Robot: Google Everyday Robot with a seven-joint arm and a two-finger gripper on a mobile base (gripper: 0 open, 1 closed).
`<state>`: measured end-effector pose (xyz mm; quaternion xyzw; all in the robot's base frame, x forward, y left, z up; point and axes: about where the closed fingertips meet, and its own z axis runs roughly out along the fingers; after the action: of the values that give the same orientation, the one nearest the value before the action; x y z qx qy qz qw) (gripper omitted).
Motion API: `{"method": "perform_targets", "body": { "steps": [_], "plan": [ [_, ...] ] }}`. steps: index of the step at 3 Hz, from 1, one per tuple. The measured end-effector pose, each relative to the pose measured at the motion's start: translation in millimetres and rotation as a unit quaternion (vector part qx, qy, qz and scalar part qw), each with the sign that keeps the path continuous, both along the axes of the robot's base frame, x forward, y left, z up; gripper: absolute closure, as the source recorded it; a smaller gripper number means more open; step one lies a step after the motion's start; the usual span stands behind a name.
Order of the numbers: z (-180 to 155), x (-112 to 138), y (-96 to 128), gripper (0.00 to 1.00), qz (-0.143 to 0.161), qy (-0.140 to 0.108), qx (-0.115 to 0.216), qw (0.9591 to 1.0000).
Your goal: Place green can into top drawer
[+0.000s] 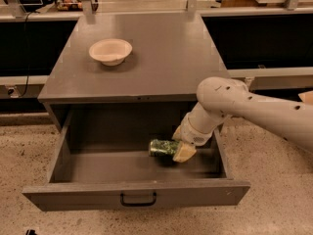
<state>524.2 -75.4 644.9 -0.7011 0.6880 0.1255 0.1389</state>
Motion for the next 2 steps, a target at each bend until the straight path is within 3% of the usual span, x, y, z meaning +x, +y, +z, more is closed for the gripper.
{"method": "perform_targets", "body": {
  "steps": [2],
  "plan": [
    [-2.9, -1.8, 1.8, 0.0, 0.003, 0.002, -0.001, 1.0]
  ]
}}
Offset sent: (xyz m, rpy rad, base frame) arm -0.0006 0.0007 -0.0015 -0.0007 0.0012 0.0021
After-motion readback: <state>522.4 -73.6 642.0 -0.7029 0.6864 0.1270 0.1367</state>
